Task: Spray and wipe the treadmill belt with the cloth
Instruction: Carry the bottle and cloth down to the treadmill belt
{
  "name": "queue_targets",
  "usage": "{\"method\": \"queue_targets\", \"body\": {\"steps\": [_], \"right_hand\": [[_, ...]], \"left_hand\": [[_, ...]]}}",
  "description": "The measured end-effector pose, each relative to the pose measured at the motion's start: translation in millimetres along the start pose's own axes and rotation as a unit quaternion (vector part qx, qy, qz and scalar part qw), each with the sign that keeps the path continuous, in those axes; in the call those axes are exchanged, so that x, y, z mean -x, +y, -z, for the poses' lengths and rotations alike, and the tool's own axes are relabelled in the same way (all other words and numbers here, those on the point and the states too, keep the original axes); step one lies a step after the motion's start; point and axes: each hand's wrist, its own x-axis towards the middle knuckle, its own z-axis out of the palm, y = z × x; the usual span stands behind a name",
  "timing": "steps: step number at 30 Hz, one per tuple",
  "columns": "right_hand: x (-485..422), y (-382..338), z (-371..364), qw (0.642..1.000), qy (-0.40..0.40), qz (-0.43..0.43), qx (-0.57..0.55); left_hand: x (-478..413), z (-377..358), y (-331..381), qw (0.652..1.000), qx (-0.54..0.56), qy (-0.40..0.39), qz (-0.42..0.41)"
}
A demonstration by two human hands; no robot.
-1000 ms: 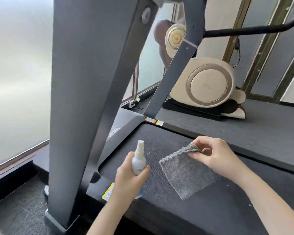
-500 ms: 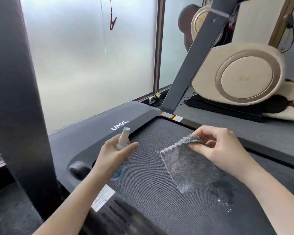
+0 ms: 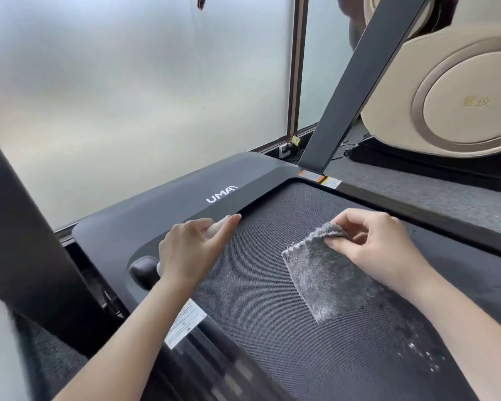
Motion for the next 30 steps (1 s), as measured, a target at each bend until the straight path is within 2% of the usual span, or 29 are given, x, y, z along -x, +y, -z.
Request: {"method": "queue_targets", "body": {"steps": [10, 18, 23, 27, 30], "right_hand": [[-32.3, -1.4, -37.0, 1.000, -0.013, 0.005, -0.008], [-50.9, -0.9, -55.2, 1.000, -0.020, 0.018, -0.015], [-57.2, 2.1, -50.5, 1.000, -0.001, 0.009, -0.028], [-58.9, 3.7, -38.6, 0.999, 0.010, 0.007, -0.033], [-58.4, 4.0, -28.1, 0.999, 0.019, 0.011, -0.025]], "left_hand": [[-13.3, -9.2, -15.8, 0.998, -0.066, -0.021, 0.014], [-23.7, -16.1, -14.1, 0.997, -0.066, -0.008, 0.037], [-22.7, -14.7, -13.5, 0.994, -0.091, -0.002, 0.064], [-16.9, -15.0, -15.4, 0.993, -0.104, 0.024, 0.052], [-23.5, -15.3, -18.5, 0.991, -0.119, -0.007, 0.062]]}}
